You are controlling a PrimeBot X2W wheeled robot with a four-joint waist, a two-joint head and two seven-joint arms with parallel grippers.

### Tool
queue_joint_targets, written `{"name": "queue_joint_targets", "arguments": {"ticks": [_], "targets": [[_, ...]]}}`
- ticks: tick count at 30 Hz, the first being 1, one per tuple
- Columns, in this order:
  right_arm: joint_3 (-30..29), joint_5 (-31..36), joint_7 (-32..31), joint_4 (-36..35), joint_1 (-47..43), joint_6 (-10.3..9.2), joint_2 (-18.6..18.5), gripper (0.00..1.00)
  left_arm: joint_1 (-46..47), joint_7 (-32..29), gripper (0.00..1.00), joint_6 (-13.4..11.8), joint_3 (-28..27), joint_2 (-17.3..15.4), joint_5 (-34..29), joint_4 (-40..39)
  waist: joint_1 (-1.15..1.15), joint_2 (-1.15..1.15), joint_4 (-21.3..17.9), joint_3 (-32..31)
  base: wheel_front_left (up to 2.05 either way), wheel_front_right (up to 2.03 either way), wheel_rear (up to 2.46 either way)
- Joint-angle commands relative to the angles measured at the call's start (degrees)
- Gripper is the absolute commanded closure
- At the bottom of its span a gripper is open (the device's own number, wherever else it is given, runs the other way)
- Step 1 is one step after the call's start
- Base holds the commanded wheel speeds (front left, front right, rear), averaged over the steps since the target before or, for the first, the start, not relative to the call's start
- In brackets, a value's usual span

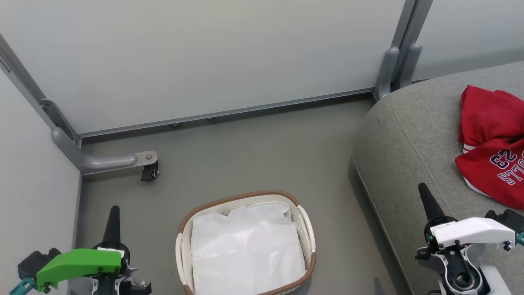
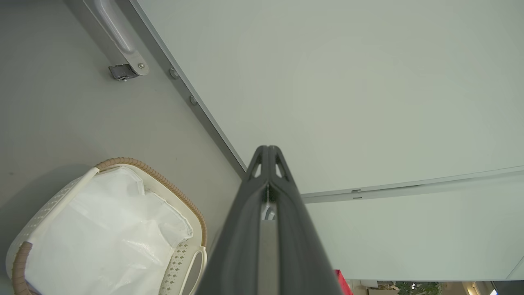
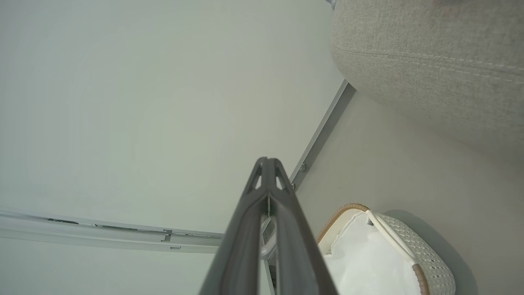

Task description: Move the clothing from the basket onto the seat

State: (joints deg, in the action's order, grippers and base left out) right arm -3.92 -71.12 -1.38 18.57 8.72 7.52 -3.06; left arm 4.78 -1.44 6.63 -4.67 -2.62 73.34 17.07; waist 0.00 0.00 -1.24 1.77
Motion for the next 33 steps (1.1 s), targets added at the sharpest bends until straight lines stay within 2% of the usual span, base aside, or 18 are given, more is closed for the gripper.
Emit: {"name": "queue_joint_targets", "arguments": {"ticks": [1, 33], "targets": [[-0.4, -1.5, -0.4, -0.8, -0.6, -0.03, -0.2, 1.00, 1.4, -0.3, 1.00, 0.5, -0.3, -0.3, 1.5, -0.6, 0.00, 0.00, 0.0, -0.1, 0.00, 0.00, 0.00], [-2.3, -17.2, -4.3, -4.0, -2.4, -0.03, 0.0, 1.00, 1.8, -4.2, 1.00, 0.9, -1.7, -0.4, 15.5, -2.7, 0.00, 0.00, 0.9, -1.2, 0.00, 0.00, 0.00]]}}
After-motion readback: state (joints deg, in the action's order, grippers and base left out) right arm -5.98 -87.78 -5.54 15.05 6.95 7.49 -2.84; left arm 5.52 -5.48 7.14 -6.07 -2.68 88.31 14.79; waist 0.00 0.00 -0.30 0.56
